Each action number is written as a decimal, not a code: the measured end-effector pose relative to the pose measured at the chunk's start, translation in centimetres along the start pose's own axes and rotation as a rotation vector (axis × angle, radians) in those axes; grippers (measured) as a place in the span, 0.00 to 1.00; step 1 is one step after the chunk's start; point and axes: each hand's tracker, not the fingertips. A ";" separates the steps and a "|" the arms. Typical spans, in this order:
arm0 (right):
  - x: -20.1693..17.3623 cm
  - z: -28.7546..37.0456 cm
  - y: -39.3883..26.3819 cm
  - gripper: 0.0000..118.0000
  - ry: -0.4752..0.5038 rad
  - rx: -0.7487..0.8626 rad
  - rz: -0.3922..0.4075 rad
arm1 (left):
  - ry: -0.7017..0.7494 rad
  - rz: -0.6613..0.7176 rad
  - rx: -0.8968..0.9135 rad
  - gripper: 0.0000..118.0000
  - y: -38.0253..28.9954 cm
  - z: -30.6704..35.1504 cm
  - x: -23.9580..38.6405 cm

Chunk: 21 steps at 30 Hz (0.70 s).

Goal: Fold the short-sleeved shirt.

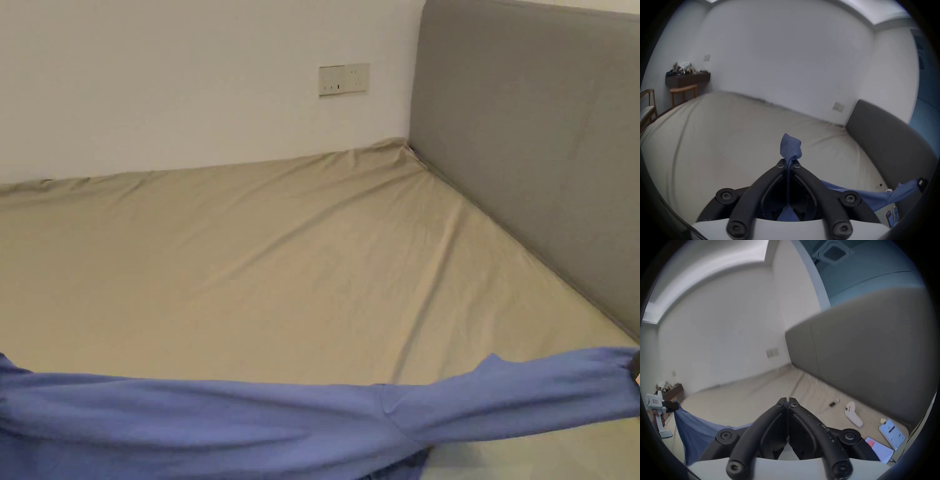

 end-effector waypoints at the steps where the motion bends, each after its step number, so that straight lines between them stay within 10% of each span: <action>1: -0.4 1.1 1.2 0.02 0.017 0.043 -0.008 | 0.004 -0.001 0.044 0.01 0.7 2.8 -0.2; 12: -3.8 7.9 14.3 0.02 0.218 0.350 -0.029 | 0.046 -0.002 0.398 0.01 6.0 23.8 0.6; 21: -8.0 0.4 23.0 0.02 0.294 0.354 0.016 | 0.032 0.016 0.414 0.01 12.2 21.3 1.8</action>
